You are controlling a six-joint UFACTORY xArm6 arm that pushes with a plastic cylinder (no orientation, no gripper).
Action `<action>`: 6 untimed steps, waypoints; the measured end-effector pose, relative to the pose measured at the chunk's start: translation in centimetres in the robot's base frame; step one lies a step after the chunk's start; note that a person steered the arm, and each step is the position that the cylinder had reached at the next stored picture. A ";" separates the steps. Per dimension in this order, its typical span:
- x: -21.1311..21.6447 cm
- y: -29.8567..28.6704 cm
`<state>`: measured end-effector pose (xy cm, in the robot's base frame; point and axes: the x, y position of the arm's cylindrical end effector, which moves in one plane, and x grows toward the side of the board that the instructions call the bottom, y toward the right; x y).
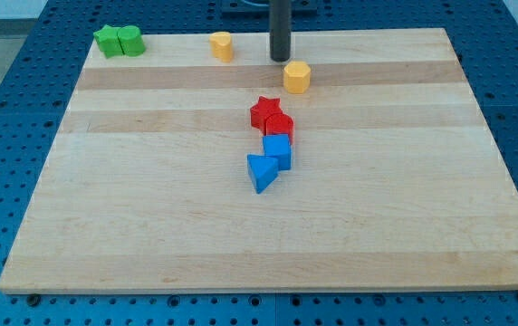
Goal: Push the hexagon into the red star
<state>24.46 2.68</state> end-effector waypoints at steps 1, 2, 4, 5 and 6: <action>1.1 3.4; 3.9 3.3; 5.3 -1.1; 5.4 -0.7; 7.6 -0.7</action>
